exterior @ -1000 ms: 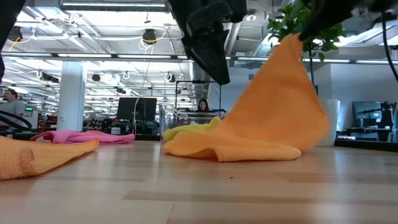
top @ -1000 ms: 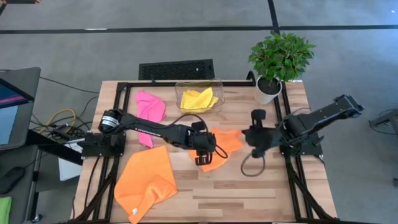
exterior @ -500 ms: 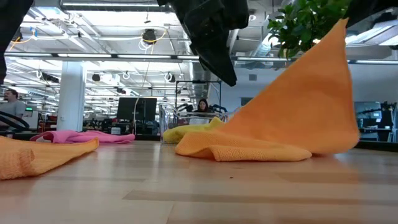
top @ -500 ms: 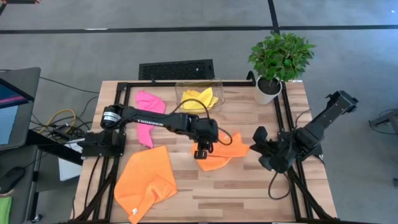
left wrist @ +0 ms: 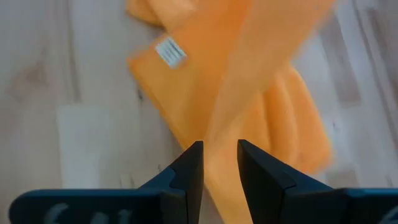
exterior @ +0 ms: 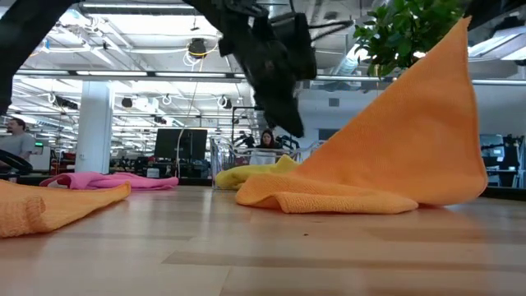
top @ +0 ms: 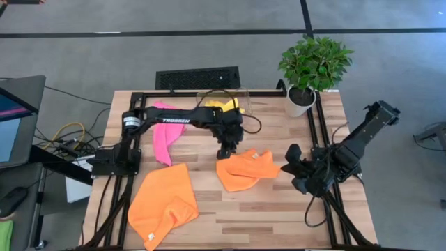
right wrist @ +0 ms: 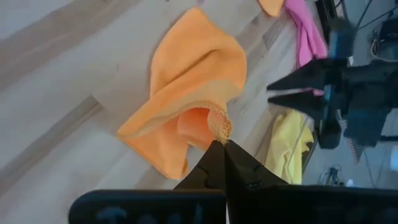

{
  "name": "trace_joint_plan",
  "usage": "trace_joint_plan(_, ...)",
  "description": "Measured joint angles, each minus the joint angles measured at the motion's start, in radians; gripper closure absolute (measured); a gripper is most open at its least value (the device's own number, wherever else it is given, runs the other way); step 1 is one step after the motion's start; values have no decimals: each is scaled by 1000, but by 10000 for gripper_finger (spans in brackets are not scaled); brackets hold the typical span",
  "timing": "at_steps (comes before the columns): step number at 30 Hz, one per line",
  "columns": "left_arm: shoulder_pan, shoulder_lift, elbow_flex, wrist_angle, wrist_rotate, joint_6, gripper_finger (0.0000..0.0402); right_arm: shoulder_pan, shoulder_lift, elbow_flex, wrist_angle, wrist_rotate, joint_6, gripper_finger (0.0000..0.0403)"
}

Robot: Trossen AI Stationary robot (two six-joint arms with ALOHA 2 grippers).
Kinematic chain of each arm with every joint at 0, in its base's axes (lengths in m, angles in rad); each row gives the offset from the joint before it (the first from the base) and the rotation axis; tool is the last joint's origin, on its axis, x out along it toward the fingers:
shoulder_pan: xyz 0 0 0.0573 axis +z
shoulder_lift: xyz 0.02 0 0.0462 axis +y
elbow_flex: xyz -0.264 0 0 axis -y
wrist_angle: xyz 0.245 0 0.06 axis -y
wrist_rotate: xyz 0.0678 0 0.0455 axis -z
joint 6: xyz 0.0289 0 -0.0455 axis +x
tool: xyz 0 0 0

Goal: Fold microfiber towels
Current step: Fold the right orange towel

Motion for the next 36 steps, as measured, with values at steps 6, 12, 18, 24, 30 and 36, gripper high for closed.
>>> trace_joint_plan(6, 7, 61, -3, 30, -21, -32, 313, -1, 0, 0, 5, 0, 12, 395)
trace_joint_plan(12, 8, 70, -2, -12, -142, -28, 313, -21, 0, 0, 19, 0, 32, 395)
trace_joint_plan(18, 47, 54, -2, -247, -110, -9, 313, -41, 0, 0, 23, 0, 65, 395)
trace_joint_plan(24, 89, 57, -54, -298, 143, 15, 313, -42, 0, 0, 29, -1, 65, 395)
trace_joint_plan(30, 81, 57, -157, -192, 145, -69, 313, -42, 0, 0, 54, -1, 65, 395)
trace_joint_plan(36, 46, 57, -211, -114, 106, -138, 313, -42, 0, 0, 53, -1, 58, 395)
